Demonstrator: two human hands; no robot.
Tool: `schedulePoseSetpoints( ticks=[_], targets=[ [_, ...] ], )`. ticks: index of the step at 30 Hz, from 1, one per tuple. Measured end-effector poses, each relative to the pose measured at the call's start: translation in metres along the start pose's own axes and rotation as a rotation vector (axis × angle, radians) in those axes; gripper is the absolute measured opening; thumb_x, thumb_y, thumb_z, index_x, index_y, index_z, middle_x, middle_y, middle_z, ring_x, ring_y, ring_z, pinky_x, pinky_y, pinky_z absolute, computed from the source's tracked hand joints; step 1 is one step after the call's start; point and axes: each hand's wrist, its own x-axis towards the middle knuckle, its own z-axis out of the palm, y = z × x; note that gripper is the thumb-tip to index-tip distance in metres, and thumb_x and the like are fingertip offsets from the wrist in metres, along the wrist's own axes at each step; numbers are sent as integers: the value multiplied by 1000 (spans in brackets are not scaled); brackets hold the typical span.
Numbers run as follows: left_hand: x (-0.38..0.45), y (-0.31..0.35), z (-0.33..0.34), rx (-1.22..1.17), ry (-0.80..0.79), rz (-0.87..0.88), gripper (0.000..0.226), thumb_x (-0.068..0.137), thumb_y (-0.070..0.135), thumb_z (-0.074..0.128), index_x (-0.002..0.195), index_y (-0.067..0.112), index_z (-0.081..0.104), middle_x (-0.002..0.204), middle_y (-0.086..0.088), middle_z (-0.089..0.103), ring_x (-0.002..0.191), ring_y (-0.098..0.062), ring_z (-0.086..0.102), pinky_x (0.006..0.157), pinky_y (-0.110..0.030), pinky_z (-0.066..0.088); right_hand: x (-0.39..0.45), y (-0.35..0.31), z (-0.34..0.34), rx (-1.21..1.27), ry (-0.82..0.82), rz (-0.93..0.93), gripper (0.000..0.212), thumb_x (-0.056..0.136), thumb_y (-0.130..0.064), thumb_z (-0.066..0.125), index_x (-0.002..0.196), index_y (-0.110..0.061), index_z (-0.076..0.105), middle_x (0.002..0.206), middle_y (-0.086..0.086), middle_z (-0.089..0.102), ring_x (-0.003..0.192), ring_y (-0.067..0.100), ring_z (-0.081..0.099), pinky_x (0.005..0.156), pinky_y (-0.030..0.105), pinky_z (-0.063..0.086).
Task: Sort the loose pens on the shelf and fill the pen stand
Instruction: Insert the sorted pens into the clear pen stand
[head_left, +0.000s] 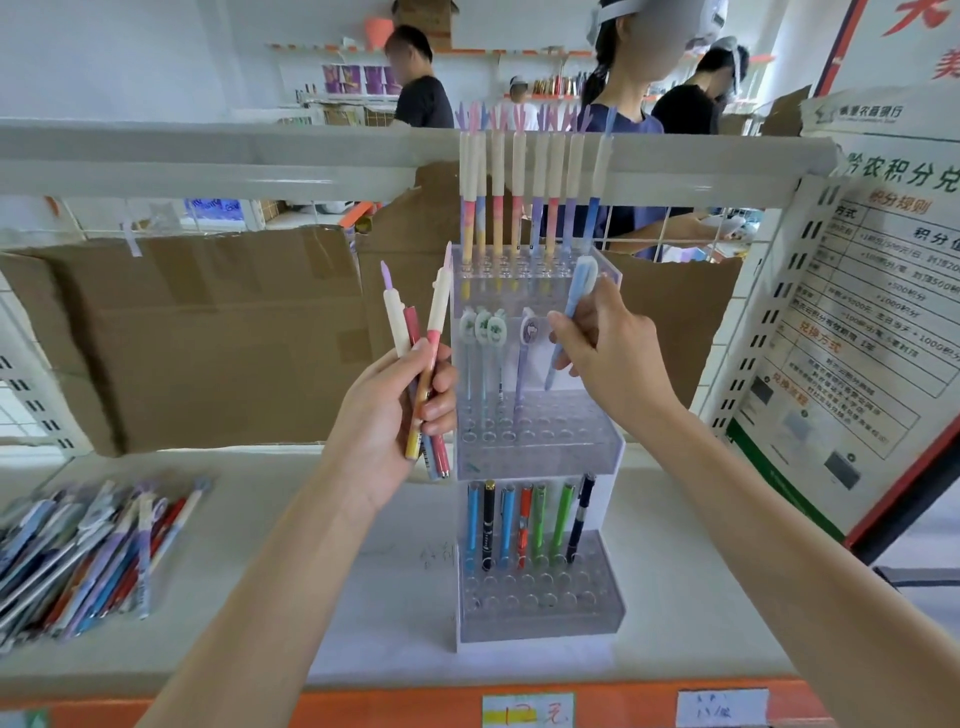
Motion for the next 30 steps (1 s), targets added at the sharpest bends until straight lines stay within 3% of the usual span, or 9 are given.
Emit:
schedulePoseSetpoints(
  ticks=[4,9,12,15,17,20,24,30],
  targets=[
    [0,2,0,-1,-2,10,20,96,20,46,81,7,52,57,1,44,41,-7,33,38,-17,27,0,-2,-1,169,-35,42,14,97,-20,49,101,-13,37,82,6,67,57,9,65,54,17,54],
    [1,2,-2,-9,7,18,19,95,20,46,82,7,52,57,0,44,41,-7,33,38,-17,28,2,1,0,127,-183,125,15,97,-15,49,106,-12,37,86,3,67,57,-1,65,55,9,50],
    [1,2,-1,-20,0,18,20,96,19,45,81,7,52,57,0,44,41,-7,33,37,-17,28,1,2,1,106,-185,132,8,97,-9,48,102,-6,44,87,7,67,63,6,67,58,13,53],
    [1,1,0,-21,0,13,20,96,19,45,81,7,52,57,0,44,40,-7,33,37,-17,28,-1,3,6,36,-196,156,9,97,-13,49,98,-4,48,80,11,66,69,20,67,72,33,57],
    [0,2,0,-25,1,10,20,96,19,45,82,7,52,57,0,44,40,-7,33,37,-17,28,-5,6,13,-10,-236,179,12,97,-15,49,99,-4,49,79,11,66,72,26,66,72,40,56],
    [-1,3,-1,-34,3,11,20,96,19,46,81,7,52,56,0,44,39,-7,33,37,-16,28,-10,10,21,-143,-284,144,16,98,-17,49,98,-1,51,82,13,64,74,27,63,67,38,51],
    [-2,2,-1,-32,-1,5,20,96,19,46,81,7,51,57,1,44,40,-7,33,37,-16,28,-11,10,22,-355,-261,52,25,98,-26,49,79,-10,45,78,2,48,72,24,46,64,31,33],
    [-3,-1,0,-34,-12,-10,19,97,19,44,83,8,51,57,1,44,40,-7,33,38,-16,28,-9,10,27,-571,-310,42,29,100,-35,41,82,-14,48,79,5,56,68,27,50,60,30,35]
  ],
)
